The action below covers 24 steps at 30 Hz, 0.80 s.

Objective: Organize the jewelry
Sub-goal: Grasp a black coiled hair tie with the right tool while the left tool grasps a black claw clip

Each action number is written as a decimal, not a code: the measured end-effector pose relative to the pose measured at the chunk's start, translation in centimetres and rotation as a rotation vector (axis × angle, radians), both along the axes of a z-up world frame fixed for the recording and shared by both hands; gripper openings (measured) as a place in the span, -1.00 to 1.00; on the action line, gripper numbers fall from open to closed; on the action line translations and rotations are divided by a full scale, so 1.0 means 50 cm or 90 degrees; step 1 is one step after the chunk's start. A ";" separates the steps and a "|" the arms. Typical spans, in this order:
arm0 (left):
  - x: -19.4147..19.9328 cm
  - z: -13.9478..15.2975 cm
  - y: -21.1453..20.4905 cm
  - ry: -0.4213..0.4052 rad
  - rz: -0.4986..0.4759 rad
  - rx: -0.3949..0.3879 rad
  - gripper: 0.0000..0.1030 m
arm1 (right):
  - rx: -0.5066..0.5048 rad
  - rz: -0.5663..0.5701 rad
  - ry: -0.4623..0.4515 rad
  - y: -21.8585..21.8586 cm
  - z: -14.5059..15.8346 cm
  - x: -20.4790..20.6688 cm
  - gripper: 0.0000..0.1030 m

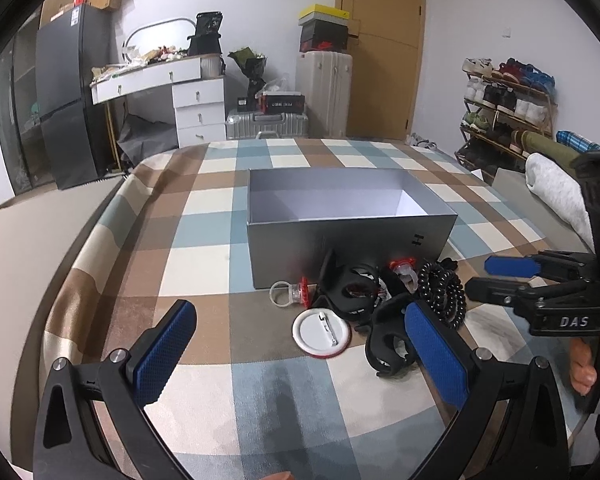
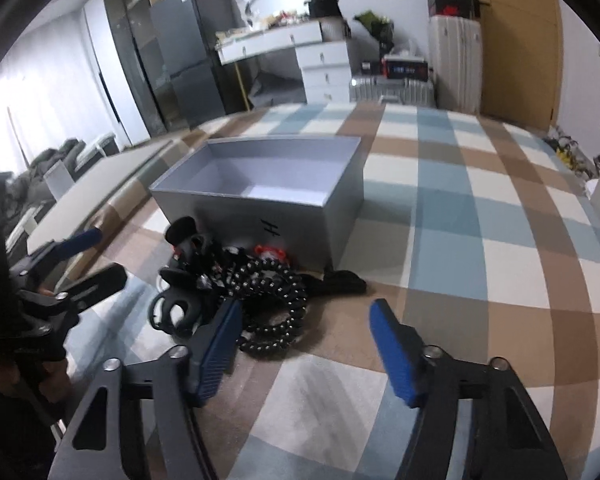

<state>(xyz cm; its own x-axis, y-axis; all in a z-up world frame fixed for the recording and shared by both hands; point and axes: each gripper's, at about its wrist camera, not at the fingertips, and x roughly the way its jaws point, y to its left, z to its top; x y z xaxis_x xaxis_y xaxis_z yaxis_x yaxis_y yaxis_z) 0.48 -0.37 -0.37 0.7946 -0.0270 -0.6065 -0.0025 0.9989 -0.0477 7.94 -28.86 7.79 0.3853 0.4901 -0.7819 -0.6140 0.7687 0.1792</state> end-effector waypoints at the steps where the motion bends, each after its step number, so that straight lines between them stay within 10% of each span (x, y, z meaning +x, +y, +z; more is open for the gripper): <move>1: 0.000 0.001 0.000 0.000 0.001 0.002 0.97 | -0.004 0.004 0.010 0.003 -0.005 0.002 0.10; 14: 0.006 -0.011 0.000 0.024 -0.002 -0.005 0.97 | 0.002 0.002 0.065 0.014 -0.032 0.016 -0.82; 24: 0.013 -0.019 -0.008 0.048 -0.004 -0.020 0.97 | 0.057 0.011 0.018 -0.003 0.008 -0.004 -0.83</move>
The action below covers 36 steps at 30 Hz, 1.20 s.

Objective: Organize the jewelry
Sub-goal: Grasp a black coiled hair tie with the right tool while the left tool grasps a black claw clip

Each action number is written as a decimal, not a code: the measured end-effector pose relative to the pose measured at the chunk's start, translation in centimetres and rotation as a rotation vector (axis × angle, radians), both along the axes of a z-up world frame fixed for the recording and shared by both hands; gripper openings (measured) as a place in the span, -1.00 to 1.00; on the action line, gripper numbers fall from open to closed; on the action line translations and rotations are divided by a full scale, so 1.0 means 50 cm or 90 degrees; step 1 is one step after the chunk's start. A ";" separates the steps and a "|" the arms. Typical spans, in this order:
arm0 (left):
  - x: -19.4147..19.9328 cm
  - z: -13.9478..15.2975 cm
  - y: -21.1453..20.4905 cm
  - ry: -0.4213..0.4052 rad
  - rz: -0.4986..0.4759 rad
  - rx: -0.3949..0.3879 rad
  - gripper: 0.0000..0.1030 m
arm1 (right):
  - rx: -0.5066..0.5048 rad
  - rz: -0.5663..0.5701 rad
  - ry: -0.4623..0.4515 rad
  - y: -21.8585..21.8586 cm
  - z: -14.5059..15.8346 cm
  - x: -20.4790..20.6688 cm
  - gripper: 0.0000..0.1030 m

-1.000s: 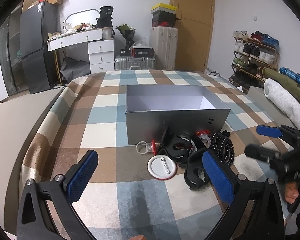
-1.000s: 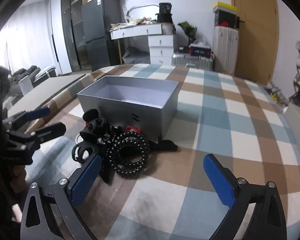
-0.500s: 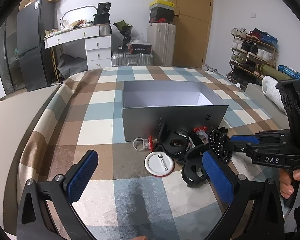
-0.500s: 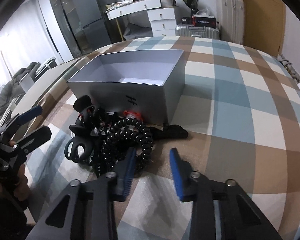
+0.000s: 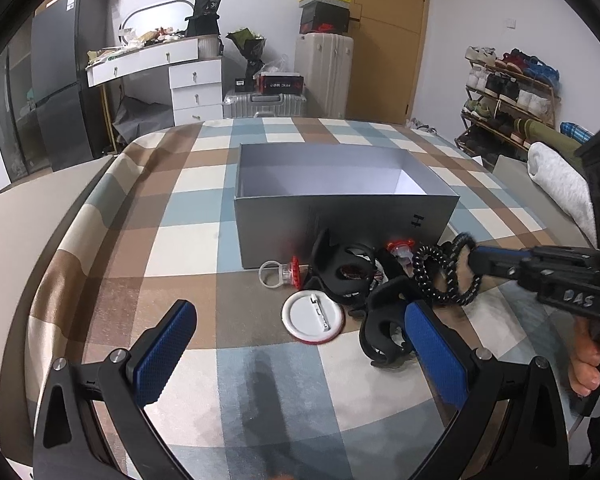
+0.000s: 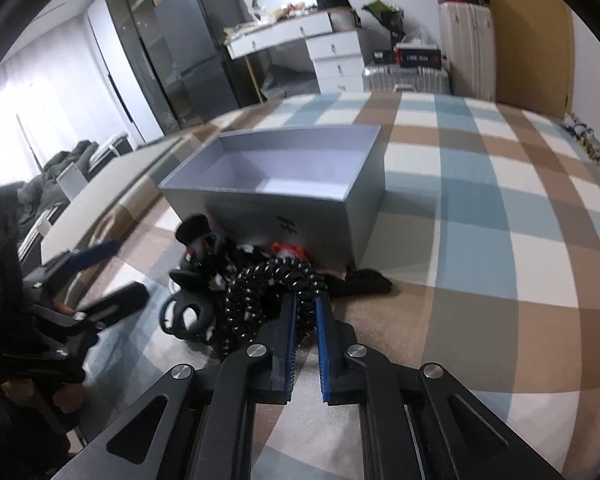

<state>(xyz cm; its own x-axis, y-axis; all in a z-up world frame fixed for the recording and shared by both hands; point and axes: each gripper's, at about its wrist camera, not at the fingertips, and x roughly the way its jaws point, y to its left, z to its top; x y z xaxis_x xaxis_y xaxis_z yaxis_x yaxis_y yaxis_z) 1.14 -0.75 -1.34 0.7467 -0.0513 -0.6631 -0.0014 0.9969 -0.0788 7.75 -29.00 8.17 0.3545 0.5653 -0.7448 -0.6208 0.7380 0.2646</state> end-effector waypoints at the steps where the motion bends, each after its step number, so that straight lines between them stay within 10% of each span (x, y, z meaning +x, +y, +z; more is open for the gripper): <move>1: 0.001 0.000 -0.002 0.002 -0.002 -0.003 0.97 | 0.010 -0.004 -0.006 -0.006 0.006 -0.002 -0.83; 21: 0.016 -0.025 -0.081 0.086 -0.097 0.000 0.62 | 0.076 -0.021 -0.010 -0.068 0.015 -0.011 -0.83; 26: 0.018 -0.037 -0.089 0.112 -0.112 0.000 -0.17 | 0.080 -0.020 -0.011 -0.070 0.019 -0.012 -0.83; 36: -0.013 -0.011 -0.069 0.060 -0.113 -0.023 -0.17 | 0.082 -0.022 -0.023 -0.072 0.033 -0.019 -0.83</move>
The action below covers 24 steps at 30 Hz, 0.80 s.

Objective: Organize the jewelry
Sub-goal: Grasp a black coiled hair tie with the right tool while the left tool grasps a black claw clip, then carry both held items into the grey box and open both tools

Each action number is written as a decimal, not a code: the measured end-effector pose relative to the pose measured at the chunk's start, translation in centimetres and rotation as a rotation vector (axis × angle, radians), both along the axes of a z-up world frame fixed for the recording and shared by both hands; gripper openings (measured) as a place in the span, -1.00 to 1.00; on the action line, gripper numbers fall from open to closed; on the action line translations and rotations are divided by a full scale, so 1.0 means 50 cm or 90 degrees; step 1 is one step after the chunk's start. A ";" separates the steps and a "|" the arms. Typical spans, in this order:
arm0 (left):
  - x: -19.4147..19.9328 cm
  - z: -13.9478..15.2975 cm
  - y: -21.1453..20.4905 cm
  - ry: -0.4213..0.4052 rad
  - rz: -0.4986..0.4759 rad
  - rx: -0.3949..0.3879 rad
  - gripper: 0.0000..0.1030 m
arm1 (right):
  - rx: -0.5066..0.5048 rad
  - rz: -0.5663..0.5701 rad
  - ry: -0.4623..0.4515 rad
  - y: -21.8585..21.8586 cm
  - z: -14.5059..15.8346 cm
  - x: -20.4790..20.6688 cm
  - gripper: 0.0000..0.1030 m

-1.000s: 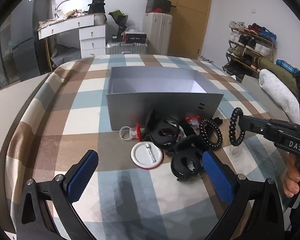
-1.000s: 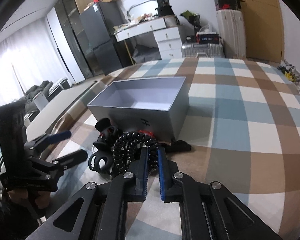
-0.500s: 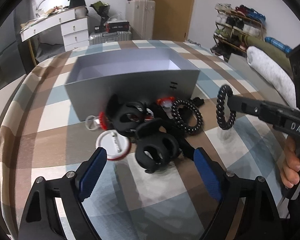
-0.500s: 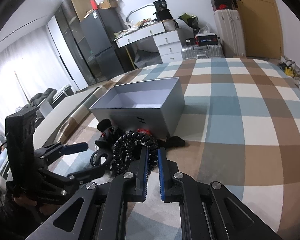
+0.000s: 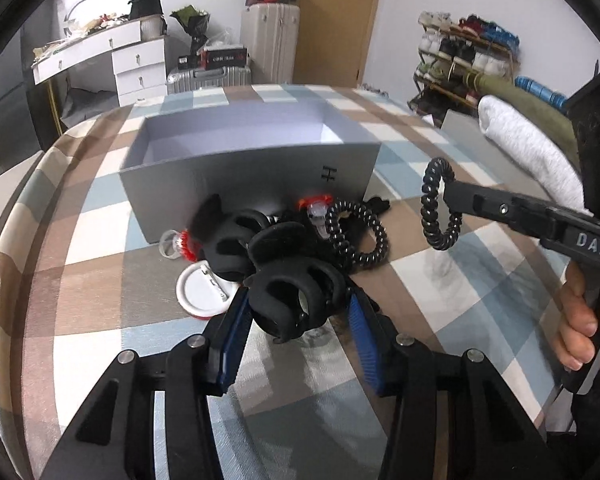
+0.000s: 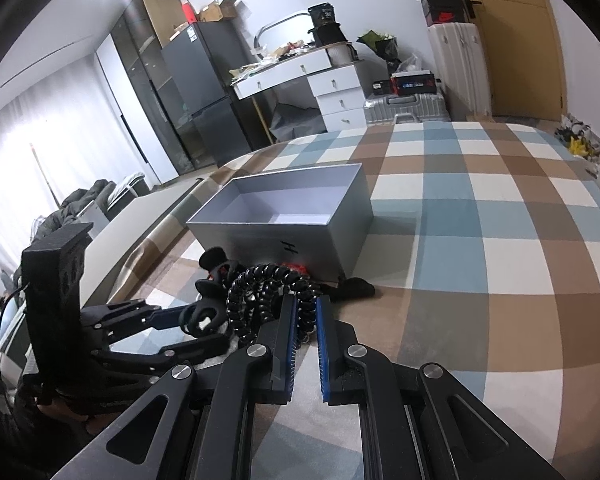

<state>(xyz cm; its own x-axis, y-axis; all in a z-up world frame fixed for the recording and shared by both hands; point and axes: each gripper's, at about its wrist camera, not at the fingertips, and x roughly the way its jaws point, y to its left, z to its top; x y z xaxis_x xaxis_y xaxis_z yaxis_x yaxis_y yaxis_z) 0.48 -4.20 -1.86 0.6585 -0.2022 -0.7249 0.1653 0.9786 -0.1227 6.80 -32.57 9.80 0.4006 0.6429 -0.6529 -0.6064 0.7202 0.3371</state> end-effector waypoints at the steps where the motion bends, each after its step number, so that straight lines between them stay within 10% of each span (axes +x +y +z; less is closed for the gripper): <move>1: -0.006 0.006 0.004 -0.008 0.003 -0.005 -0.17 | 0.001 -0.002 -0.003 0.000 0.002 0.000 -0.83; 24: 0.025 0.085 0.061 -0.122 0.068 -0.042 -0.17 | 0.028 -0.040 -0.028 0.036 0.073 0.058 -0.83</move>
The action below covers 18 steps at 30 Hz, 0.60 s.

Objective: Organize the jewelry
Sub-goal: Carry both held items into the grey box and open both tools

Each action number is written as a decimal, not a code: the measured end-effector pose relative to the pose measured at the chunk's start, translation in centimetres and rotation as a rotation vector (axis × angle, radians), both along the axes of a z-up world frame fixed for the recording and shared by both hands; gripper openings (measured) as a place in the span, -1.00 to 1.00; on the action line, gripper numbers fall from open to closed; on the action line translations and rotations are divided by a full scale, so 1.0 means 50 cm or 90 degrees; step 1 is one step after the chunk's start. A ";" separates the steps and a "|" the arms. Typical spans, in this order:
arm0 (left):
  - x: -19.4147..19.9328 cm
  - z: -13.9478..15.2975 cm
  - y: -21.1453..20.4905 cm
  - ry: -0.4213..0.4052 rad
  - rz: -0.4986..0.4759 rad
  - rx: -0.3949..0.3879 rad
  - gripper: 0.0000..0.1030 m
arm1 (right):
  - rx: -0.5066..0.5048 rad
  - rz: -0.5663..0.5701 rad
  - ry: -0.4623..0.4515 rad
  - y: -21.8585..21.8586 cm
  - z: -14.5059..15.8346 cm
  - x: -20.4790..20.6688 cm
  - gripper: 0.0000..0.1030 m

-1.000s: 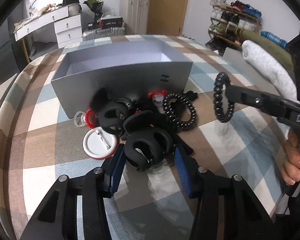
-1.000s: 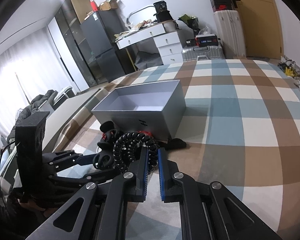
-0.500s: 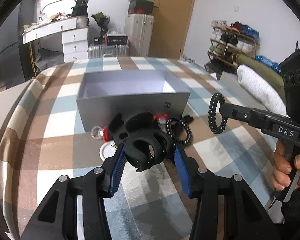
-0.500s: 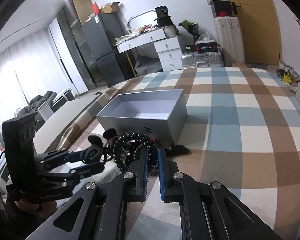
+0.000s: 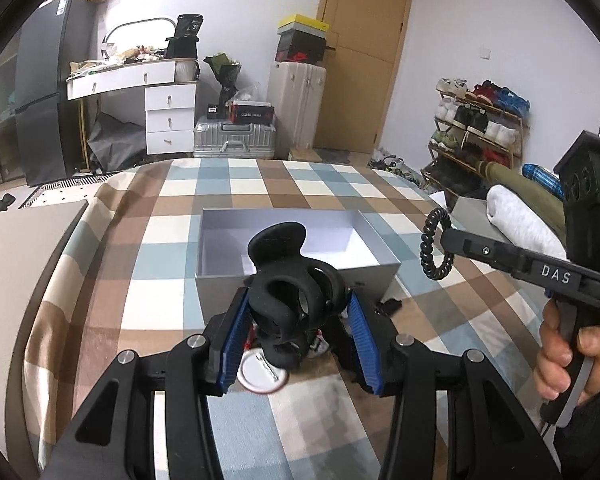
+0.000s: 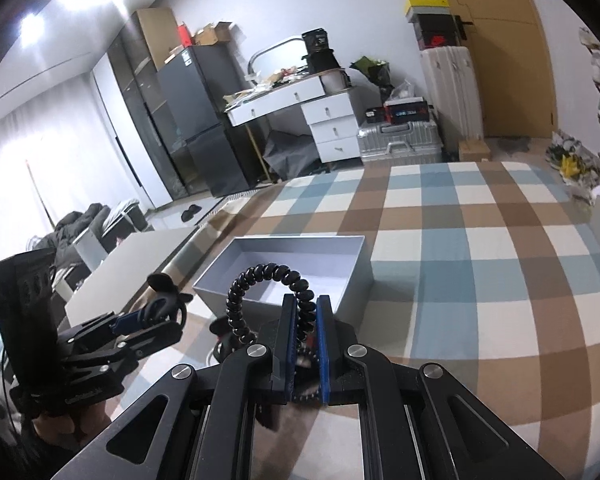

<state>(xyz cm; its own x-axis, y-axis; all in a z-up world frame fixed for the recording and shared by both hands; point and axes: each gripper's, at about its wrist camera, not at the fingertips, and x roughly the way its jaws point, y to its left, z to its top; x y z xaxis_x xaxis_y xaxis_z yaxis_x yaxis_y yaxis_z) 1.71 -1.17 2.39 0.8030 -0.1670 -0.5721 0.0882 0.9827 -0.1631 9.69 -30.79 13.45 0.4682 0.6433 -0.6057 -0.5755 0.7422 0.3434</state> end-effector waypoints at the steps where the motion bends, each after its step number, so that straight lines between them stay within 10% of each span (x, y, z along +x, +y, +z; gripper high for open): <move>1: 0.005 0.000 0.002 -0.002 0.002 0.000 -0.17 | 0.003 -0.004 0.005 0.002 -0.002 0.003 -0.83; 18: 0.058 0.001 0.037 0.003 0.022 0.001 -0.17 | 0.038 -0.057 0.035 0.027 -0.026 0.052 -0.83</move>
